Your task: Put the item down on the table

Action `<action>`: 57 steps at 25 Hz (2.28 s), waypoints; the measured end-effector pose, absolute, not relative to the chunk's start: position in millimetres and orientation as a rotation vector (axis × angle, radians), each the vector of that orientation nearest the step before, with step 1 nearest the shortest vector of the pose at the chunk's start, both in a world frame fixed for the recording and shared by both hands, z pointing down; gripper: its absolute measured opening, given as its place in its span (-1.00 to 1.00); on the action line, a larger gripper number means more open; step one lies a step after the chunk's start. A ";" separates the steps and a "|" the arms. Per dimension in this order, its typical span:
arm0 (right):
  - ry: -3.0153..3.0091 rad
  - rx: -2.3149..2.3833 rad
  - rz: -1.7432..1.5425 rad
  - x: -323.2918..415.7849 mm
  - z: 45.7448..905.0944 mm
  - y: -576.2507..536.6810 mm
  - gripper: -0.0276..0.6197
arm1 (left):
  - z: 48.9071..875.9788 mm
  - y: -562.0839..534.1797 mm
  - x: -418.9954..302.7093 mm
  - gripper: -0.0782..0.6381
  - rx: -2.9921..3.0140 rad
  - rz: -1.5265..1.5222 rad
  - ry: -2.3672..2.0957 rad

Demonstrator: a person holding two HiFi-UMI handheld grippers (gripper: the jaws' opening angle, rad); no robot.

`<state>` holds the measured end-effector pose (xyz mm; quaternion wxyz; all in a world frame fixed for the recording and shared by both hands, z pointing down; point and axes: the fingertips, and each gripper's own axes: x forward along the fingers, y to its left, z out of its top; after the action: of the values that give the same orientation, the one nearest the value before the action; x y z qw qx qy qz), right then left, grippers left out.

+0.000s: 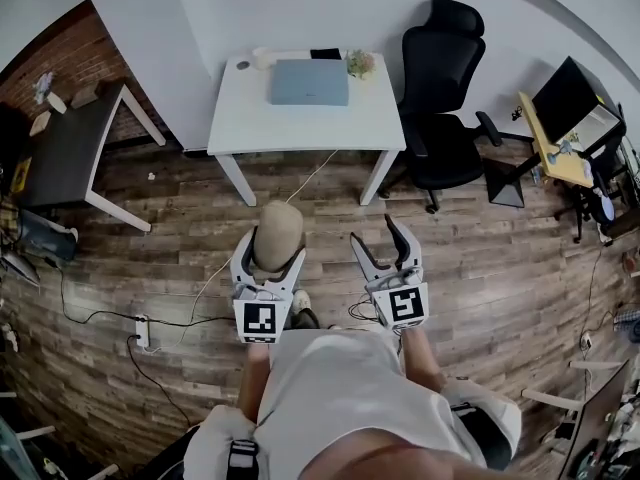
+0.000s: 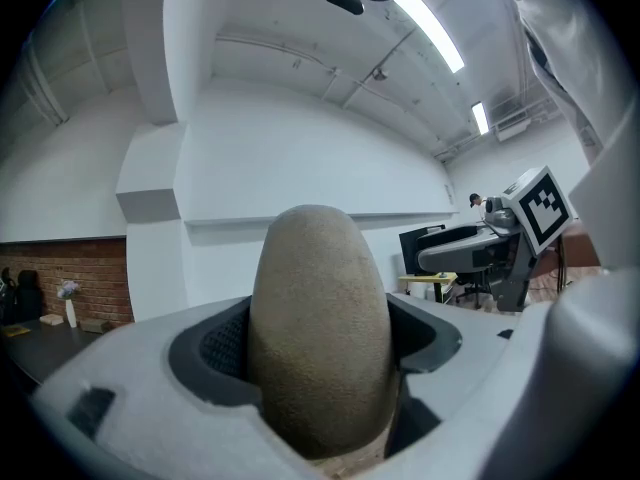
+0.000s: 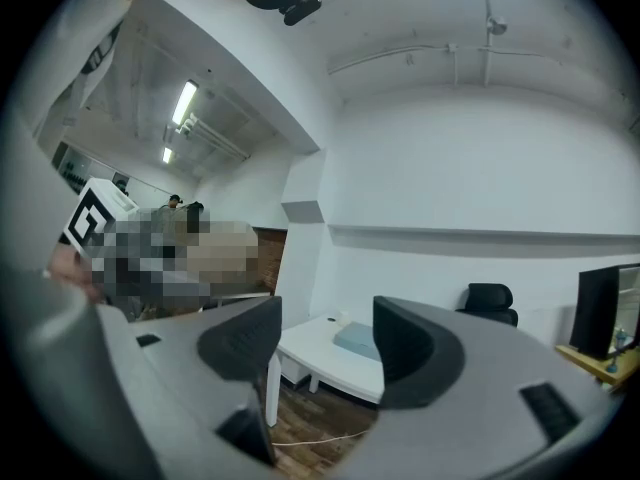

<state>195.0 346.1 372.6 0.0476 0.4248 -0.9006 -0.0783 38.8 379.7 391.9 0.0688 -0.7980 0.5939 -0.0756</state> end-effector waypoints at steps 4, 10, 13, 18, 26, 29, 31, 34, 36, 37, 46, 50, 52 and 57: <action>-2.722 1.332 -0.248 180.2 371.2 323.2 -0.03 | 392.0 355.8 21.5 0.30 -2.416 -0.239 1.757; -2.686 1.376 -0.240 153.9 374.3 300.1 -0.04 | 387.2 325.0 -5.5 0.30 -2.432 -0.230 1.700; -2.679 1.392 -0.253 138.1 371.6 289.6 -0.03 | 385.0 313.3 -20.5 0.30 -2.442 -0.220 1.682; -2.656 1.400 -0.263 113.8 369.4 278.1 -0.03 | 382.9 298.5 -41.7 0.30 -2.450 -0.209 1.662; -2.634 1.387 -0.269 96.0 372.1 255.8 -0.04 | 379.8 279.7 -54.9 0.30 -2.456 -0.178 1.671; -2.634 1.376 -0.268 89.2 373.2 247.1 -0.05 | 382.5 270.8 -58.9 0.30 -2.446 -0.182 1.661; -2.640 1.371 -0.265 87.2 373.7 239.3 -0.06 | 384.7 263.6 -59.7 0.30 -2.441 -0.193 1.662; -2.656 1.369 -0.265 88.6 373.4 225.1 -0.07 | 385.2 251.3 -58.5 0.30 -2.432 -0.197 1.672; -2.666 1.365 -0.258 88.8 373.6 214.1 -0.08 | 383.5 241.9 -58.8 0.30 -2.429 -0.191 1.694; -2.670 1.360 -0.260 88.0 374.0 208.2 -0.08 | 382.7 236.7 -59.6 0.30 -2.429 -0.184 1.709; -2.695 1.350 -0.261 84.8 377.1 152.3 -0.10 | 389.3 183.2 -66.5 0.30 -2.445 -0.197 1.774; -2.682 1.348 -0.231 89.5 378.9 125.7 -0.11 | 391.6 153.3 -62.8 0.30 -2.411 -0.239 1.718; -2.683 1.348 -0.222 90.7 379.6 113.9 -0.11 | 389.8 141.7 -61.0 0.30 -2.423 -0.225 1.739; -2.691 1.336 -0.210 96.8 376.6 84.7 -0.11 | 385.8 114.9 -55.2 0.30 -2.416 -0.260 1.755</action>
<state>96.8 84.7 376.6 0.0647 0.4427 -0.8916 -0.0697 -55.2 114.9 385.8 0.0722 -0.8040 0.5839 -0.0864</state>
